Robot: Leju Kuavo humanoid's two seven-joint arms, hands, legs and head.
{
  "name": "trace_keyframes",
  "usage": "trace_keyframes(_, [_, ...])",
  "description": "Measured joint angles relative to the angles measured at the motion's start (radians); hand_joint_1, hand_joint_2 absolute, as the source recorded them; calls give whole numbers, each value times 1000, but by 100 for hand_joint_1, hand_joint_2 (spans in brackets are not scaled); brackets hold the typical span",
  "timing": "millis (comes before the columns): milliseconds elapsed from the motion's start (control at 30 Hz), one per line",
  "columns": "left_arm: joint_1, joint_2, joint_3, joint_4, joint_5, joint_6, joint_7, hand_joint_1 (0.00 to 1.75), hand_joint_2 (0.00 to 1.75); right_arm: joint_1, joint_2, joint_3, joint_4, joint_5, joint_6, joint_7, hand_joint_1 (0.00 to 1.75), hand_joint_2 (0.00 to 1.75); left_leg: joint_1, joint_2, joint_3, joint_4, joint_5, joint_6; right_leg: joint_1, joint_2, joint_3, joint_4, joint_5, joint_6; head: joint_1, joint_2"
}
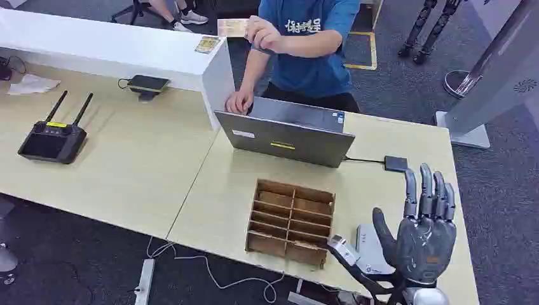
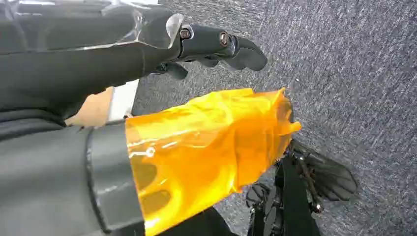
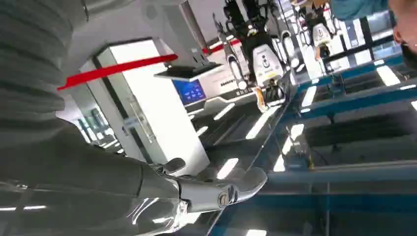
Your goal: Pass the card to the sensor for recognition and then transmit it.
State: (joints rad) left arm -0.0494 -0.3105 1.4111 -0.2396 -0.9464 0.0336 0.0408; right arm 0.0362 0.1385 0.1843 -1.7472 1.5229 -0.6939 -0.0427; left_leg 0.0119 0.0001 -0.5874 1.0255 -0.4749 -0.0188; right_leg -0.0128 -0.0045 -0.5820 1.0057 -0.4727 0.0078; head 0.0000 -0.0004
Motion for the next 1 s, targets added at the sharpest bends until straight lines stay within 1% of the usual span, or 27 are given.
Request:
trace_keyframes(167, [0,1,0,0,-13,-3,3,0,0,-60,-40,0,9,0,0,-22,0,175,0,0,0,0,0,0,0,0,0,0,0,0,0,0])
trace_keyframes(233, [0,2,0,0,-18,-3,7,0,0,-95,-60,0,19,0,0,-21,0,175,0,0,0,0,0,0,0,1,0,0,0,0,0,0])
trace_keyframes(333, [-1,2,-1,0,-28,-3,10,0,0,-183,-101,0,56,0,0,15,0,175,0,1,1,0,0,0,0,1,0,0,1,0,0,0])
trace_keyframes(400, [-1,3,-2,0,-33,-4,11,0,0,-210,-116,4,75,0,0,49,0,175,0,0,0,0,1,0,0,0,1,0,1,0,0,0])
trace_keyframes(433, [-1,3,-3,0,-36,-4,13,0,0,-242,-134,18,95,0,0,99,0,175,0,0,0,0,1,0,0,0,1,0,1,0,0,0])
trace_keyframes(467, [-1,4,-5,0,-42,-5,15,0,0,-279,-155,44,122,0,0,162,0,175,0,0,0,0,1,0,0,1,0,0,2,0,0,0])
trace_keyframes(533, [-3,5,-12,0,-52,-10,19,0,0,-372,-195,111,187,0,5,283,0,175,0,2,1,0,1,0,0,3,0,0,3,0,0,0])
trace_keyframes(567, [-5,6,-14,0,-57,-13,22,0,0,-416,-209,143,220,0,11,317,0,175,0,2,1,0,1,0,0,3,0,0,3,0,1,0])
trace_keyframes(633, [-6,8,-23,0,-68,-13,30,0,0,-483,-219,184,279,0,19,318,0,175,0,2,1,0,1,0,0,3,0,0,3,0,0,0])
trace_keyframes(700, [-7,9,-28,0,-69,-15,31,0,0,-536,-224,204,339,0,19,305,0,175,0,1,1,1,2,0,0,2,0,0,3,-1,0,0])
trace_keyframes(867, [-7,10,-34,0,-75,-16,31,0,0,-595,-226,226,412,0,16,287,0,175,0,0,0,0,2,0,0,1,0,0,2,-1,0,0])
trace_keyframes(900, [-7,10,-39,0,-81,-18,32,0,0,-607,-226,228,427,0,21,275,0,175,0,0,-1,0,2,0,0,1,0,0,2,-1,0,0])
trace_keyframes(1000, [-8,12,-48,0,-97,-23,41,0,0,-694,-215,237,516,0,74,247,0,175,0,2,-1,0,2,0,0,3,-1,1,3,-1,0,0])
